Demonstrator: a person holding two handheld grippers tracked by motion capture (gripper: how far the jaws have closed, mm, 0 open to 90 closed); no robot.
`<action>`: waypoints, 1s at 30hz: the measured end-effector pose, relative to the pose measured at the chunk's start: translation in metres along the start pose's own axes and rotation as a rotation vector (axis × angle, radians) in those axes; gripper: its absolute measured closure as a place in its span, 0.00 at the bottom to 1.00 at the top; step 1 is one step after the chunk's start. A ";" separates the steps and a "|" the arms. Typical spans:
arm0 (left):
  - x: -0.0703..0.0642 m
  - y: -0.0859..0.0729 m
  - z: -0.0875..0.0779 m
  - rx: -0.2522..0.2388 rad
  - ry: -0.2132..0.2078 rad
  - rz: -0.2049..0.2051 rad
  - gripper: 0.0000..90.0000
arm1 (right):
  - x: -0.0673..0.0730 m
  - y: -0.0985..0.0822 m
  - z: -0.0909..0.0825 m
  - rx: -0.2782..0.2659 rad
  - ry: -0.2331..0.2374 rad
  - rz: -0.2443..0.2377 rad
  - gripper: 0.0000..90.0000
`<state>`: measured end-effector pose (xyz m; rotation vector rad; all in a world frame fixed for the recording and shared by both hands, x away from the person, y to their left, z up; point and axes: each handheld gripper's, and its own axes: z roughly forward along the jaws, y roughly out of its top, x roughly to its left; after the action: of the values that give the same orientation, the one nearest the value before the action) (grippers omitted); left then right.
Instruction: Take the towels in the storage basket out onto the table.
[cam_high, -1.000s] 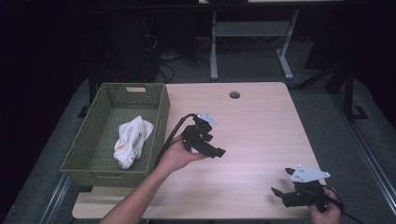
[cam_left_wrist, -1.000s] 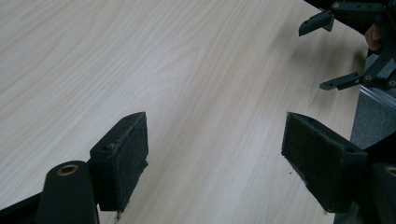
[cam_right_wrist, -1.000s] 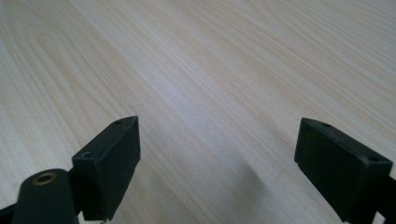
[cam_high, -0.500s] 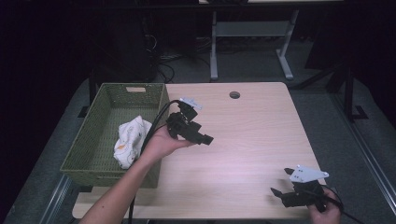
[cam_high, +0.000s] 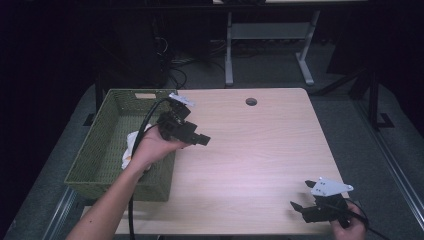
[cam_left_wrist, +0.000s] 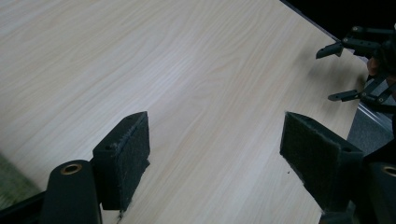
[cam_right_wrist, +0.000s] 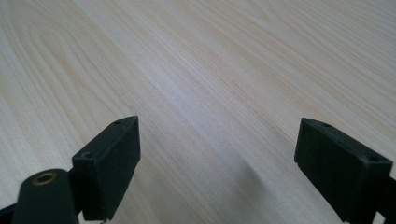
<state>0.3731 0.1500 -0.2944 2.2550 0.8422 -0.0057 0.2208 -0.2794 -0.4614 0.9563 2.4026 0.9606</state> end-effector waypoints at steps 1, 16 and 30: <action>0.000 0.000 0.000 0.000 0.000 0.000 0.27 | 0.000 0.000 0.000 0.000 0.000 0.000 0.16; 0.049 -0.037 -0.046 -0.048 0.091 -0.148 0.27 | 0.001 0.001 0.002 0.005 0.000 -0.011 0.16; 0.081 -0.068 -0.061 -0.026 0.181 -0.227 0.30 | 0.000 0.000 0.002 0.000 0.001 -0.003 0.16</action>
<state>0.3842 0.2702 -0.3110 2.1467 1.1846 0.1045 0.2219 -0.2783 -0.4623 0.9527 2.4037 0.9606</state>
